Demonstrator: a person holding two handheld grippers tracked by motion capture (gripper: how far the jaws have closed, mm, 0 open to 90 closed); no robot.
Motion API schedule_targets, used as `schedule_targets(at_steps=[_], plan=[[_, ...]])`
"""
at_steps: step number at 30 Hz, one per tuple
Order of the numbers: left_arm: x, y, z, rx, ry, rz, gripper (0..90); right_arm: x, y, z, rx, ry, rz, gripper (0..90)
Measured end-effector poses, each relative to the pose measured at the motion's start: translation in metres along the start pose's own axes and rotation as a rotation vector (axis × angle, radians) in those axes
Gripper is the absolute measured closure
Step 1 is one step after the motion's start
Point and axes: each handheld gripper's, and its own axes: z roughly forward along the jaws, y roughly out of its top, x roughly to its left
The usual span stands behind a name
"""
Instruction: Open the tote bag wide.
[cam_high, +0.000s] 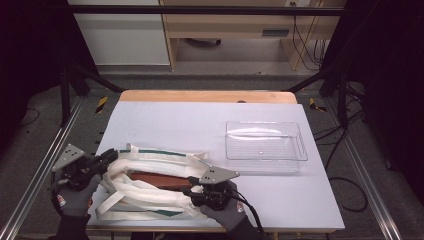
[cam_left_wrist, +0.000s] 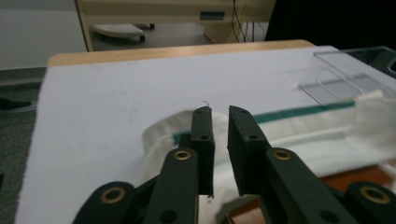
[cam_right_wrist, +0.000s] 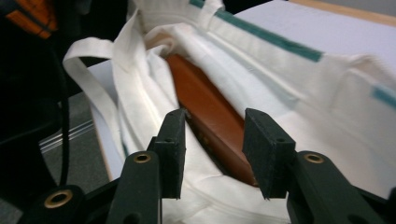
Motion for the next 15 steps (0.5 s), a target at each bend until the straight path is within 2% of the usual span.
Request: schedule_targets(at_steps=[1,4,5,7,13,15], plan=[[-0.012,-0.003,0.003,0.035,-0.015,0.036,83.9,-0.003,0.002,-0.001,-0.005,-0.015,-0.001,61.0],[-0.025,-0.008,0.004,0.066,-0.036,0.078,86.0,-0.003,0.007,0.002,-0.003,-0.031,-0.014,61.3],[-0.025,-0.008,0.004,0.066,-0.036,0.078,86.0,-0.003,0.007,0.002,-0.003,-0.031,-0.014,61.3],[-0.036,-0.016,0.007,0.106,-0.054,0.116,84.7,-0.003,0.012,0.008,0.002,-0.046,-0.019,60.8],[-0.039,-0.027,0.015,0.158,-0.065,0.130,68.7,-0.003,0.016,0.019,0.025,-0.077,-0.020,55.5],[-0.039,-0.034,0.018,0.185,-0.067,0.134,65.0,-0.001,0.016,0.025,0.036,-0.097,-0.040,51.7]])
